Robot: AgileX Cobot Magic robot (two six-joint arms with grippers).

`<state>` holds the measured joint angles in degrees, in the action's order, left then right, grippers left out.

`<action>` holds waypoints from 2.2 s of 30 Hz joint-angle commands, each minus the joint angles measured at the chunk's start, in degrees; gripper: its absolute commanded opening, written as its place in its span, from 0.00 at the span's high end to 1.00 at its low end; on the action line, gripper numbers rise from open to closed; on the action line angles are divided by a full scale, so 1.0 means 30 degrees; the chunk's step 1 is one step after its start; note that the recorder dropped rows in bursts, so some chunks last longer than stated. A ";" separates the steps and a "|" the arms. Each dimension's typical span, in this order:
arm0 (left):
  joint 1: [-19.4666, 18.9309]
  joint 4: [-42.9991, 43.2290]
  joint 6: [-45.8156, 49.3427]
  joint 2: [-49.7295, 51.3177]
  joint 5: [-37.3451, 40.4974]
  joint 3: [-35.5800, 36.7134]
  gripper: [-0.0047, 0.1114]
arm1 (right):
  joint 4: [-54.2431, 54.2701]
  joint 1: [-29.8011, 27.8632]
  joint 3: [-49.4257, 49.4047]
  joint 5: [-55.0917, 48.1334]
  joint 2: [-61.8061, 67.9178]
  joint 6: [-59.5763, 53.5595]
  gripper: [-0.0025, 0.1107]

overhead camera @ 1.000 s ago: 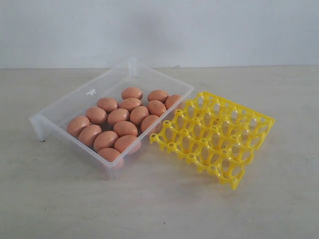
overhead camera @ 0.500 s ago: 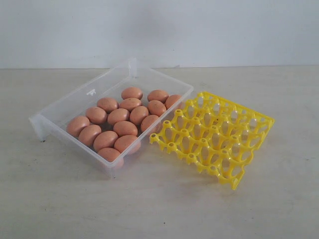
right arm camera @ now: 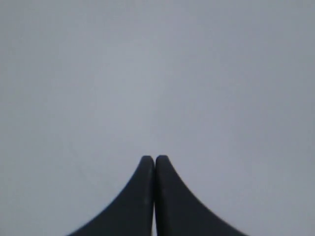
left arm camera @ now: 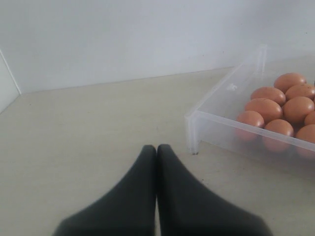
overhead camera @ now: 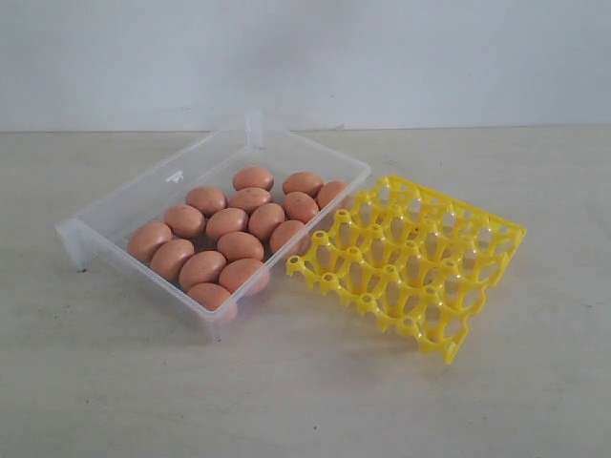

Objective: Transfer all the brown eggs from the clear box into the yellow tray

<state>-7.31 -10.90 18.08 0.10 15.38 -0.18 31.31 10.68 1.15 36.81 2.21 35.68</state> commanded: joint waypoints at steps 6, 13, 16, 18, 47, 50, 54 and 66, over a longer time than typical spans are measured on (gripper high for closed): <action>-0.0019 -0.0071 -0.0175 -0.0034 -0.0142 0.0059 1.00 | -1.4610 -0.0121 1.4366 0.1908 1.1550 -0.0710 0.98; -0.0019 -0.0071 -0.0175 -0.0034 -0.0105 0.0059 1.00 | -4.0194 -0.0086 2.5295 -0.3191 2.3480 1.3643 0.98; -0.0019 -0.0071 -0.0175 -0.0034 -0.0206 0.0059 1.00 | -4.3753 -0.0086 2.7292 -0.4515 2.7818 1.6508 0.98; -0.0019 -0.0071 -0.0175 -0.0034 -0.0206 0.0059 1.00 | -4.3753 -0.0035 2.7665 -0.6267 2.9527 1.7451 0.98; -0.0019 -0.0071 -0.0175 -0.0034 -0.0151 0.0059 1.00 | -0.0250 0.3436 2.7646 -3.5004 3.2653 -2.7251 0.98; -0.0019 -0.0071 -0.0175 -0.0034 -0.0151 0.0059 1.00 | 0.0680 0.4719 2.7840 -3.3699 3.2907 -2.7147 0.98; -0.0019 -0.0071 -0.0175 -0.0034 -0.0185 0.0059 1.00 | -0.0456 0.6779 2.9090 -3.1206 3.4688 -2.6137 0.98; -0.0019 -0.0071 -0.0175 -0.0034 -0.0185 0.0059 1.00 | -0.4360 0.9209 3.4529 -2.9715 4.0380 -2.5400 0.81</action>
<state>-7.31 -10.90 18.08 0.10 15.38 -0.18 19.86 37.62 103.40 -54.90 122.49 -38.71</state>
